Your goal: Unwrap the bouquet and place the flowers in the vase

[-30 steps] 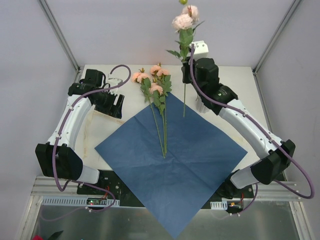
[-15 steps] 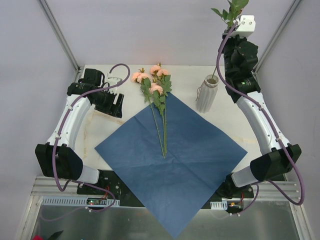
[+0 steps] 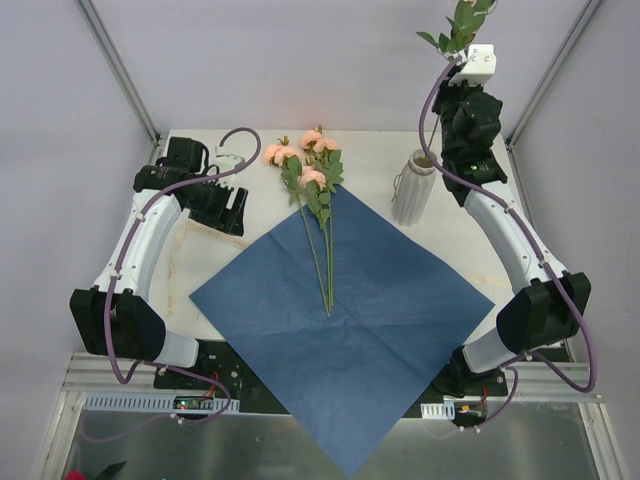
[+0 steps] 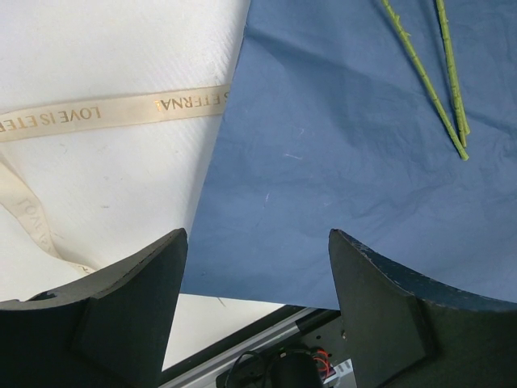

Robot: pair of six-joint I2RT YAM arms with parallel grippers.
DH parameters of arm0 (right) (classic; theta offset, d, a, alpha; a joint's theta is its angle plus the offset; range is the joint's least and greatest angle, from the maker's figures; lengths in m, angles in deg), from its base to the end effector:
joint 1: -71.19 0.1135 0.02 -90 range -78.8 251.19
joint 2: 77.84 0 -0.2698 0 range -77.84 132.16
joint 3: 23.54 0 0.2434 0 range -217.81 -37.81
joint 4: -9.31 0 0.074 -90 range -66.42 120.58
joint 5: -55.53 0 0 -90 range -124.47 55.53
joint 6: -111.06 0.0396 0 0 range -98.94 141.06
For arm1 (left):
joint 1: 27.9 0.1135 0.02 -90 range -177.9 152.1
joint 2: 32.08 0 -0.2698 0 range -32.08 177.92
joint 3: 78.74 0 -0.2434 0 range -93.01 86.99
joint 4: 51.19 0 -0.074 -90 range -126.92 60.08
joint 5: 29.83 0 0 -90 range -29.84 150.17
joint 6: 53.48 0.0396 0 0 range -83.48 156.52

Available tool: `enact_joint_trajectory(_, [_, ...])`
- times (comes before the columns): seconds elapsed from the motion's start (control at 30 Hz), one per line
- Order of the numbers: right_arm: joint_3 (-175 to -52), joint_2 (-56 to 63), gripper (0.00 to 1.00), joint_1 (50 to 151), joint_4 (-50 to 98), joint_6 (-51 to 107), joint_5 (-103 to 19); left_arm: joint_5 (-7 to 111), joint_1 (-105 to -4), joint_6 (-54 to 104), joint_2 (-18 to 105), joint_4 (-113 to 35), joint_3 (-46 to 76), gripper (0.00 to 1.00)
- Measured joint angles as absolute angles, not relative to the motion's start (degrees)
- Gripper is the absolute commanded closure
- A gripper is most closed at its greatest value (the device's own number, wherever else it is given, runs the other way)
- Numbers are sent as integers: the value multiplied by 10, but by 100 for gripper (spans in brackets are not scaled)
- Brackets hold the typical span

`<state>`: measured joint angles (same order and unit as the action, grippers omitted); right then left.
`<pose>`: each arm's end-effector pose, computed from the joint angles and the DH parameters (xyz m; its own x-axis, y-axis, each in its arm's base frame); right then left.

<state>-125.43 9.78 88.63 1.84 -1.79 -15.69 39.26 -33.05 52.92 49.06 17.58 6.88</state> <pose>0.3361 0.0922 0.4844 0.3250 -0.2833 -0.9023 0.1386 0.9581 -0.2508 0.2758 -0.0390 0.3443 -0.7072 0.3286 -0.6260 0.5053 0.8542 -0.1225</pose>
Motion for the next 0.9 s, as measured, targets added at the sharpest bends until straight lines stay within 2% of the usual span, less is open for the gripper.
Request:
enact_joint_trajectory(0.13, [-1215,99,97,886,10,-23,-156,393,-331,531,488,176,69,29])
enact_joint_trajectory(0.17, [-1203,99,91,886,6,-24,-155,393,-331,530,488,176,69,29])
enact_joint_trajectory(0.2, [-1190,98,76,886,4,-24,-153,393,-331,530,487,176,69,29])
enact_joint_trajectory(0.3, [-1153,94,71,890,1,-25,-149,393,-331,530,486,176,69,28])
enact_joint_trajectory(0.43, [-1108,72,54,905,11,-22,-136,393,-331,530,478,175,69,27])
enact_joint_trajectory(0.47, [-1099,61,48,911,13,-21,-132,393,-331,530,474,175,69,27])
enact_joint_trajectory(0.5, [-1093,49,32,918,15,-20,-127,393,-331,530,470,174,71,27])
enact_joint_trajectory(0.53, [-1086,35,27,924,17,-19,-124,393,-331,530,466,174,72,27])
enact_joint_trajectory(0.6, [-1077,4,23,939,19,-20,-116,393,-331,530,460,174,75,27])
enact_joint_trajectory(0.83, [-1066,-92,24,1021,45,-24,-94,393,-330,529,453,173,84,26])
enact_joint_trajectory(0.87, [-1067,-96,24,1043,56,-23,-93,393,-330,529,453,172,86,23])
enact_joint_trajectory(0.9, [-1069,-96,25,1060,66,-20,-94,393,-329,527,452,171,88,13])
